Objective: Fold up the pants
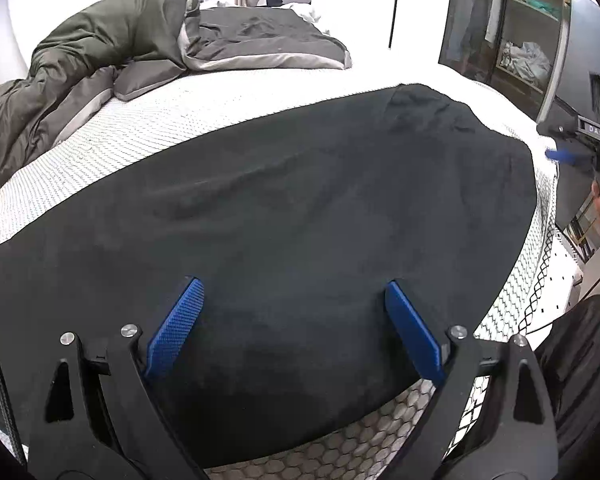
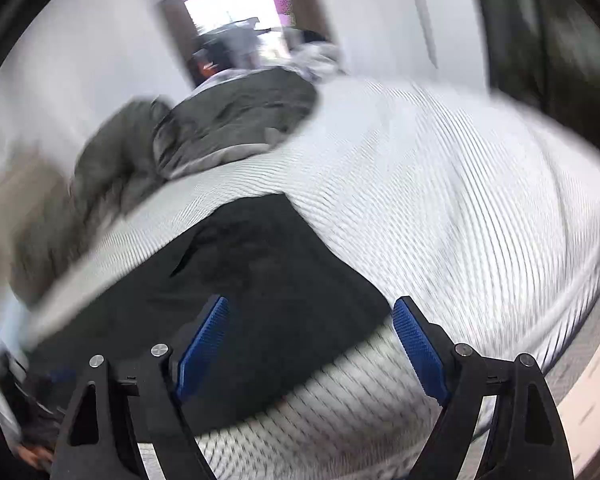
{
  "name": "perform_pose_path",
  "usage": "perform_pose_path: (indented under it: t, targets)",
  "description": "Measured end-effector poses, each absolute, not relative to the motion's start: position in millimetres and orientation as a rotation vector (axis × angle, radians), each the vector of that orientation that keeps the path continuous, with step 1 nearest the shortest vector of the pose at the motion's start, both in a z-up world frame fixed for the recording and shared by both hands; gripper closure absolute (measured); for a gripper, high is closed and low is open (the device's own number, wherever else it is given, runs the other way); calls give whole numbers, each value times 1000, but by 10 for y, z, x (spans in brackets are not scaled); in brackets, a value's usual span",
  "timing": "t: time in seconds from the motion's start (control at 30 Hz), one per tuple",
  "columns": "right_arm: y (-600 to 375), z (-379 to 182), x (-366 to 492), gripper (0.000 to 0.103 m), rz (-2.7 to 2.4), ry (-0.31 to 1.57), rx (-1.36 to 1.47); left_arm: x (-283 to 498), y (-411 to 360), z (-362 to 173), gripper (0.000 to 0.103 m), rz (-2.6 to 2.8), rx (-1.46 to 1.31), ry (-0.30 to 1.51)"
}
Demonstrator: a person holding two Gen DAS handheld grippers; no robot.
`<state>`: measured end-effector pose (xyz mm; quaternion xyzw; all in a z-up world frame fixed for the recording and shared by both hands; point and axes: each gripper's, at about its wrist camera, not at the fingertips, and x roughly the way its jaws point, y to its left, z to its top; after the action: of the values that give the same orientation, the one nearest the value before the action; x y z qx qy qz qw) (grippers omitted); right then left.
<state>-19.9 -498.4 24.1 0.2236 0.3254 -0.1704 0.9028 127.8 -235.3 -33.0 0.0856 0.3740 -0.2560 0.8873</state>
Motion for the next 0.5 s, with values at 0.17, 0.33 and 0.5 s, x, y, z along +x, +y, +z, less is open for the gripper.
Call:
perform_pose_path:
  t: [0.17, 0.33, 0.5]
  targets:
    - [-5296, -299, -221, 20, -223, 729, 716, 1280, -2485, -479, 7, -516, 215, 807]
    - [-5303, -298, -28, 28, -185, 677, 718, 1341, -2485, -505, 4, -520, 187, 830]
    - [-5392, -342, 445, 61, -234, 746, 706, 1344, -2492, -495, 4, -521, 179, 828]
